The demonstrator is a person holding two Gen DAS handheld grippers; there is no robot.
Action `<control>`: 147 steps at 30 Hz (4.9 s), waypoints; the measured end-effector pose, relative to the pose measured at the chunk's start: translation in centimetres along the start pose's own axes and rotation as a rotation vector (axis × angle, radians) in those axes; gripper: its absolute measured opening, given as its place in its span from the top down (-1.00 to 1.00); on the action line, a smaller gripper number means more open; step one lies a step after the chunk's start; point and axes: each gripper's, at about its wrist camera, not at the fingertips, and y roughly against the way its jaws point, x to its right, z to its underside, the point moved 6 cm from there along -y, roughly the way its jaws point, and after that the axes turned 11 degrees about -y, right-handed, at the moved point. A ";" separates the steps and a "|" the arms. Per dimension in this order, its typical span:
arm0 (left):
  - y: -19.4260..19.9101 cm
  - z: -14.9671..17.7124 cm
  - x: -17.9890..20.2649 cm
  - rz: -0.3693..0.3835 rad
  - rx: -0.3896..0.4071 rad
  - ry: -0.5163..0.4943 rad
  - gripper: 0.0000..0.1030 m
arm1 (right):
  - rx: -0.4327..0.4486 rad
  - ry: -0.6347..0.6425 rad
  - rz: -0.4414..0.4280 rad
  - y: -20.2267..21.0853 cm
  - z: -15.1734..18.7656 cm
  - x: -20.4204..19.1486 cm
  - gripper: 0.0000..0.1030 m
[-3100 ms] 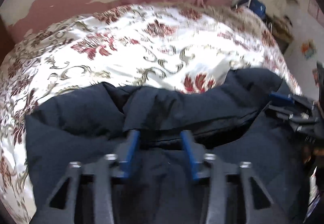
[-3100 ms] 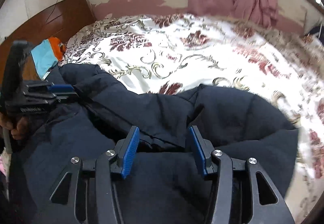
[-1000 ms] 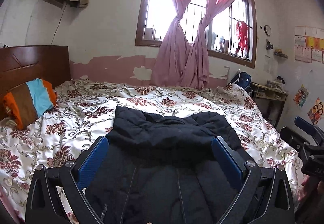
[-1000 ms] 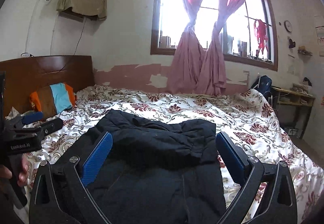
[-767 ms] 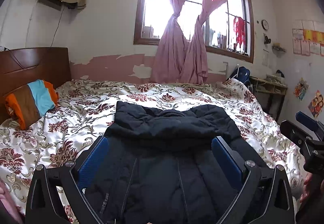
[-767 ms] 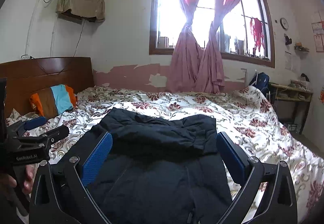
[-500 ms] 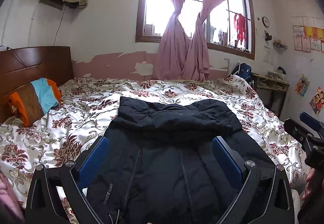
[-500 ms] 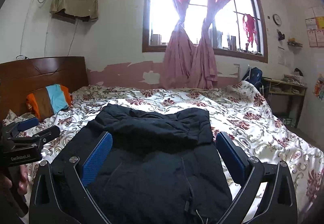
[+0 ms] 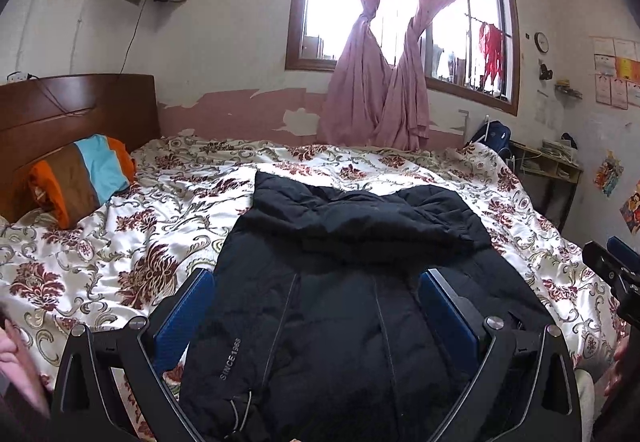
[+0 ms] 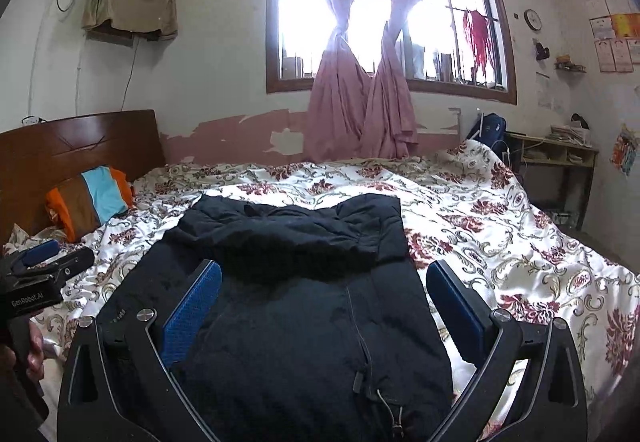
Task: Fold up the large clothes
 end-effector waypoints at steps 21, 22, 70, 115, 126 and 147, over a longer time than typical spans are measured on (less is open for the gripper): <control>-0.4 6.4 -0.7 0.044 -0.166 -0.040 -0.99 | -0.186 0.072 -0.006 -0.6 6.3 1.2 -0.95; -0.4 6.6 -0.7 0.056 -0.175 -0.050 -0.99 | -0.193 0.078 -0.010 -0.6 6.5 1.2 -0.95; -1.1 18.6 3.9 0.151 -0.452 -0.470 -0.99 | -0.570 0.693 0.105 -2.2 21.5 -1.6 -0.96; -1.6 17.8 2.3 -0.274 -0.322 -0.692 -0.63 | -0.272 0.388 0.079 -0.4 14.7 -0.5 -0.95; -0.4 16.6 2.7 -0.194 -0.243 -0.614 -0.59 | -0.214 0.318 -0.060 0.0 11.2 -2.2 0.01; -0.5 11.4 1.3 -0.202 -0.204 -0.431 0.79 | -0.223 0.253 -0.058 -0.1 10.8 -1.9 0.23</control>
